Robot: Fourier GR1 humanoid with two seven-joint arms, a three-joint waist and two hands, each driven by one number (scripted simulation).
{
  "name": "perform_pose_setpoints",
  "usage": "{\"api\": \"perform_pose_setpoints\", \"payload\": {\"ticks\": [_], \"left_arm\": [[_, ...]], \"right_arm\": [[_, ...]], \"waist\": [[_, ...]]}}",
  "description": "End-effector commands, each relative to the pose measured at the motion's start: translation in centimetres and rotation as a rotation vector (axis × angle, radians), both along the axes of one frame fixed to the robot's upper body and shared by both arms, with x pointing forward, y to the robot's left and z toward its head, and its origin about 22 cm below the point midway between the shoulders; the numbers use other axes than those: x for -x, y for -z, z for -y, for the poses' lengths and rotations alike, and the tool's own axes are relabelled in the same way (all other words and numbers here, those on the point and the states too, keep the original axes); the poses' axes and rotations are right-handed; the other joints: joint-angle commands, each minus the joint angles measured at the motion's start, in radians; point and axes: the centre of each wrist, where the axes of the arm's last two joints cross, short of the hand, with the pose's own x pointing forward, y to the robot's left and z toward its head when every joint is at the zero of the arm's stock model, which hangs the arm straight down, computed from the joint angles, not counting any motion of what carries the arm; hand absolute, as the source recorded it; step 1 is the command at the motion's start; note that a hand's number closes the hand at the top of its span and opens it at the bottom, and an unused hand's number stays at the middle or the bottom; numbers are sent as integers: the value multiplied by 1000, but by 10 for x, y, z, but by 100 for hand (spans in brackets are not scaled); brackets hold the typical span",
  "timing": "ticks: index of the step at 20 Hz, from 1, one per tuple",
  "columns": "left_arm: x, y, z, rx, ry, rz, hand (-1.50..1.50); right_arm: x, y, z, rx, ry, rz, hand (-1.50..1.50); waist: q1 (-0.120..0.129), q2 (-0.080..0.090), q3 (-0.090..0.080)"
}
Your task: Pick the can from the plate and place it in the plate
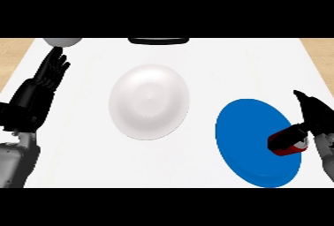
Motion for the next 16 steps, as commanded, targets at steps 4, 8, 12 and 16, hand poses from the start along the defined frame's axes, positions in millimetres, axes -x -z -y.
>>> {"api": "perform_pose_setpoints", "payload": {"ticks": [4,8,12,16], "left_arm": [[2,-9,-3,1,7,3,0],[9,9,16,19,6,-4,0],[4,-1,3,3,20,-15,0],[10,8,1,13,-6,-4,0]], "right_arm": [[4,24,6,54,168,-178,-150],[5,29,11,25,160,-197,-150],[9,54,21,14,149,-221,-150],[3,70,21,-2,158,-244,-150]], "waist": [[2,0,1],[0,-1,1],[1,1,1],[6,1,2]]}}
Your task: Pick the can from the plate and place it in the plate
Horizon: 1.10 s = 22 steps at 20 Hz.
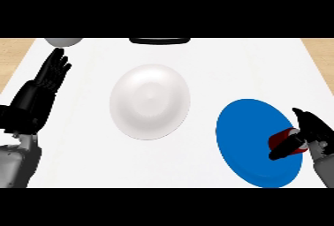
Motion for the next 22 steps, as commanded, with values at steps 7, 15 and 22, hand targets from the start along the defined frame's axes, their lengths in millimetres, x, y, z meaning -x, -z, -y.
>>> {"api": "perform_pose_setpoints", "payload": {"ticks": [7,15,22], "left_arm": [[0,-4,-6,-7,-4,15,0],[1,-9,1,12,-8,-8,0],[0,7,0,20,-27,-16,0]], "right_arm": [[6,34,1,82,82,-163,-150],[3,39,1,276,-2,141,150],[123,57,-49,339,-112,231,150]], "waist": [[-1,0,0],[0,-2,1],[-32,-7,-1]]}}
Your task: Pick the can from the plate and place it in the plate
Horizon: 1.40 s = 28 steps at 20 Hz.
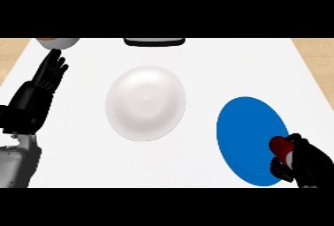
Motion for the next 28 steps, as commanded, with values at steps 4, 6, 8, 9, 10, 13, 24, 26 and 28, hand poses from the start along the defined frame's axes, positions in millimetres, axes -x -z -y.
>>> {"api": "perform_pose_setpoints", "payload": {"ticks": [4,6,8,9,10,13,24,26,28], "left_arm": [[12,8,7,27,-1,-15,0],[-3,-22,10,-5,16,16,0],[3,-8,2,2,13,-3,0],[1,-8,-8,12,15,26,0],[4,2,6,-1,30,10,0],[4,-9,-11,-19,12,3,0],[-8,3,20,-2,33,-3,0],[-3,13,21,-8,46,29,0],[-2,-10,20,8,31,11,0]], "right_arm": [[73,-13,-52,54,-23,159,150],[73,-14,-59,48,-60,181,150],[84,-46,-74,-24,-90,260,150],[75,-40,-78,-16,-127,312,150],[66,-54,-90,-23,-166,384,150],[82,-73,-105,-95,-284,500,150],[38,-137,-201,-287,-466,644,150],[5,-123,-214,-267,-461,624,150],[-11,-123,-221,-293,-442,621,150]], "waist": [[5,8,15],[12,13,16],[10,11,16],[17,14,16],[21,14,16],[21,12,16],[32,19,16],[39,21,16],[44,20,17]]}}
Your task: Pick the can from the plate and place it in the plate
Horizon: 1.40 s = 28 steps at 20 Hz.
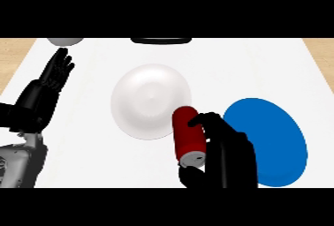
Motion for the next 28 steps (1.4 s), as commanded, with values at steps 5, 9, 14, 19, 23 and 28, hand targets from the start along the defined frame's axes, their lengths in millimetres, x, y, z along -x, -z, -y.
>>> {"api": "perform_pose_setpoints", "payload": {"ticks": [5,9,14,19,23,28], "left_arm": [[2,-12,10,-11,29,7,0],[3,-1,-8,-4,40,-4,0],[6,4,2,-1,40,4,0],[-3,-1,8,-13,57,17,0],[-10,4,7,-5,55,8,0],[-11,-1,12,2,100,19,0]], "right_arm": [[-66,-13,-45,-106,11,-79,150],[-102,-11,-58,-122,0,-89,150],[-151,3,-62,-99,50,-110,150],[-173,40,-69,-25,84,-146,150],[-187,46,-68,-37,65,-217,150],[-200,65,-49,-175,156,-216,-150]], "waist": [[25,3,1],[32,6,0],[40,8,0],[61,15,0],[58,17,0],[90,30,1]]}}
